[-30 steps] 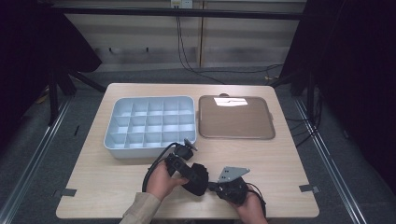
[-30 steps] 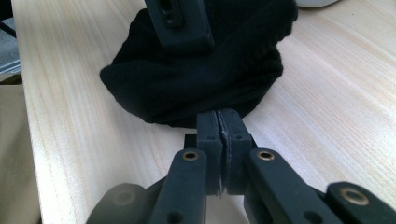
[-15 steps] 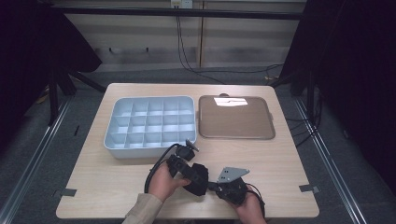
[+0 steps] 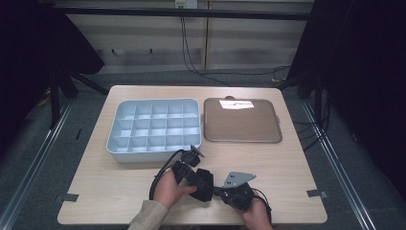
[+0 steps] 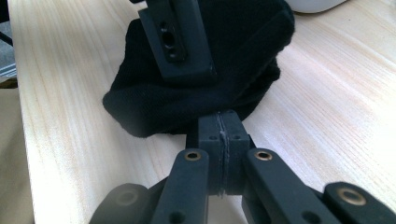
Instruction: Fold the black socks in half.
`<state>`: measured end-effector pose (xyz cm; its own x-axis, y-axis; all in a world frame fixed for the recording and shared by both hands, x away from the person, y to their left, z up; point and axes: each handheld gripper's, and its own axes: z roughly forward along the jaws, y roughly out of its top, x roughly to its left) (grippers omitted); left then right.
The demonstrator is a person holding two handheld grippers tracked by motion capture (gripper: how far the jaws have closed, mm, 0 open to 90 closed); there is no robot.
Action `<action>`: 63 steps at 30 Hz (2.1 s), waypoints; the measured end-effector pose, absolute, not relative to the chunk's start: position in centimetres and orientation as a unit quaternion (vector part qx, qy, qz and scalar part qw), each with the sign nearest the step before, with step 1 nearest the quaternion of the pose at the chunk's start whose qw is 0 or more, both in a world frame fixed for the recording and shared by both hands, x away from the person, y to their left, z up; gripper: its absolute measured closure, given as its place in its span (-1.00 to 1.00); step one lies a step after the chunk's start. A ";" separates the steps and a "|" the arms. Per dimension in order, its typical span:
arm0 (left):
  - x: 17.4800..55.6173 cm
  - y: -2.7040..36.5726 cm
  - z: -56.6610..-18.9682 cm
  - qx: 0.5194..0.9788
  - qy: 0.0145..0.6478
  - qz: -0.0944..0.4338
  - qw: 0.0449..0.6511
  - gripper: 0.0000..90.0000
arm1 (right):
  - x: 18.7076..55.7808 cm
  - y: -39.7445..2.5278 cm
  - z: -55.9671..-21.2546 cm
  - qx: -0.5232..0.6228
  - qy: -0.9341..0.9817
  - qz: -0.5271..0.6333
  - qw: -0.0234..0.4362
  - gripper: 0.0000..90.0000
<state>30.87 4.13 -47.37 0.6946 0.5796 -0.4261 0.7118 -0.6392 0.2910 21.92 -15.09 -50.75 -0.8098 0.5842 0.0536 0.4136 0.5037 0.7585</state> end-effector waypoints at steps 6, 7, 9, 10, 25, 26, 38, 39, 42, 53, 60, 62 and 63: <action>30.8 4.3 -46.9 0.895 0.356 -0.147 0.227 0.44 | 21.9 -15.2 -50.8 0.290 0.860 0.406 0.106 0.98; 30.8 4.2 -46.8 0.895 0.357 -0.147 0.225 0.49 | 21.9 -15.2 -50.8 0.291 0.860 0.406 0.105 0.97; 30.8 4.1 -46.7 0.896 0.357 -0.147 0.221 0.51 | 21.9 -15.2 -50.8 0.292 0.859 0.407 0.105 0.94; 30.8 4.1 -46.7 0.896 0.357 -0.145 0.221 0.52 | 21.9 -15.2 -50.8 0.292 0.859 0.407 0.107 0.91; 31.4 5.8 -44.7 0.898 0.361 -0.135 0.213 0.54 | 22.2 -16.8 -50.3 0.327 0.843 0.405 0.134 0.23; 31.5 5.9 -44.6 0.897 0.362 -0.136 0.214 0.54 | 22.3 -17.0 -50.3 0.332 0.841 0.404 0.137 0.18; 32.2 7.1 -43.4 0.897 0.365 -0.130 0.212 0.54 | 22.9 -17.6 -50.8 0.360 0.839 0.372 0.167 -0.36; 32.2 7.2 -43.3 0.897 0.368 -0.127 0.212 0.54 | 22.9 -17.6 -50.8 0.363 0.838 0.371 0.166 -0.39; 32.3 7.5 -43.1 0.895 0.371 -0.125 0.212 0.54 | 23.0 -17.7 -50.9 0.365 0.838 0.370 0.166 -0.45; 32.6 8.7 -42.2 0.892 0.379 -0.119 0.214 0.53 | 23.3 -17.8 -50.9 0.374 0.837 0.369 0.155 -0.48; 32.9 9.6 -41.7 0.894 0.377 -0.114 0.212 0.53 | 23.3 -17.8 -51.0 0.374 0.836 0.371 0.154 -0.50; 32.8 9.7 -41.6 0.890 0.385 -0.113 0.215 0.53 | 23.3 -17.8 -51.0 0.373 0.837 0.370 0.152 -0.52; 32.9 9.9 -41.5 0.894 0.380 -0.112 0.210 0.53 | 23.3 -17.8 -51.0 0.373 0.837 0.370 0.151 -0.52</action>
